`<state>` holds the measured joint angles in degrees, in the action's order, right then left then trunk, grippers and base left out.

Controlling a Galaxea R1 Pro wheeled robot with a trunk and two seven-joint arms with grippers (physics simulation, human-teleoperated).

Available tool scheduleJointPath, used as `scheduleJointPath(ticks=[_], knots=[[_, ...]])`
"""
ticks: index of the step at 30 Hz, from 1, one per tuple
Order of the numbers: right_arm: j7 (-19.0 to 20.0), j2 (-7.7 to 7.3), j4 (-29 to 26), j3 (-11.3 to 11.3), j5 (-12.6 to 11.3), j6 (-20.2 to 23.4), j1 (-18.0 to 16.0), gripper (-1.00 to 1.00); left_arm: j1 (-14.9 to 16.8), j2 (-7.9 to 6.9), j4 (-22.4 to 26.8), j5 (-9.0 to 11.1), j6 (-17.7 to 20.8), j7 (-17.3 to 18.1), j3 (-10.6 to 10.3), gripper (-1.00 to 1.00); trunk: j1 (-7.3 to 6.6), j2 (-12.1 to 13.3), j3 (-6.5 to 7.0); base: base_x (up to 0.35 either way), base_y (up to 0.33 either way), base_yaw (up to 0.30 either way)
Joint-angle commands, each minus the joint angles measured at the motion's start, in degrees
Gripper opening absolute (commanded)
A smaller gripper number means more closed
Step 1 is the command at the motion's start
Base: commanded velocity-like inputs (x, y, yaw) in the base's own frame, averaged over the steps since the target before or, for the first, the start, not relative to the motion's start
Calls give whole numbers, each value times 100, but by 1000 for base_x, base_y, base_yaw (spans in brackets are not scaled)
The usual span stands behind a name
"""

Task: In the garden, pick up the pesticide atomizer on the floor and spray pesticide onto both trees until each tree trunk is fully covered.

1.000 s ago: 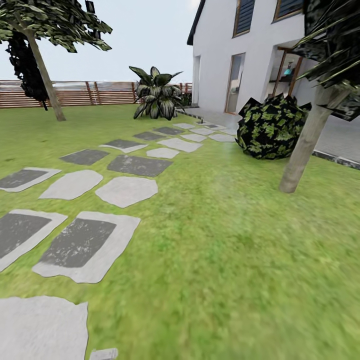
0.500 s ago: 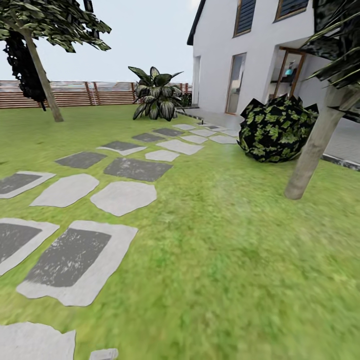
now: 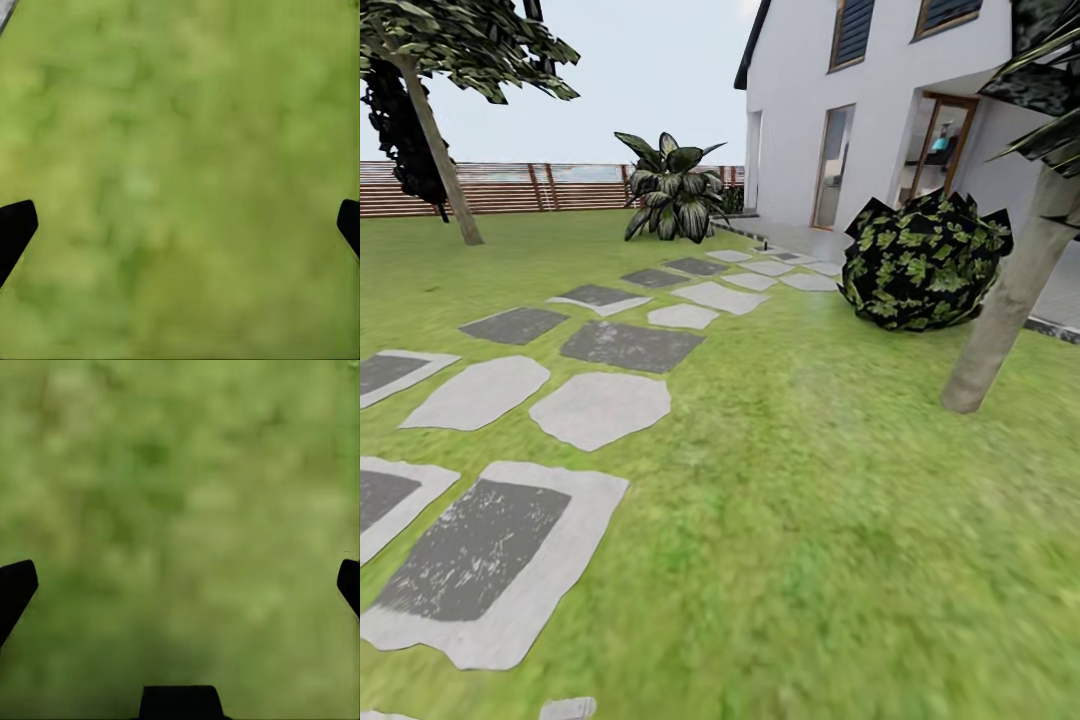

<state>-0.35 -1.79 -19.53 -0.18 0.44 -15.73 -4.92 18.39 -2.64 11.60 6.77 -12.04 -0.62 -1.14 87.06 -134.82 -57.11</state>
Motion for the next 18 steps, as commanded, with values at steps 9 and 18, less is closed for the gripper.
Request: scheduleJointPath(ticks=[9,18], knots=[[0,2,1,0,0,0,0,100,3,0,0,0,0,0,0,100,0,0,0,338,0,0],[-2,1,2,-3,0,0,0,100,3,0,0,0,0,0,0,100,0,0,0,338,0,0]])
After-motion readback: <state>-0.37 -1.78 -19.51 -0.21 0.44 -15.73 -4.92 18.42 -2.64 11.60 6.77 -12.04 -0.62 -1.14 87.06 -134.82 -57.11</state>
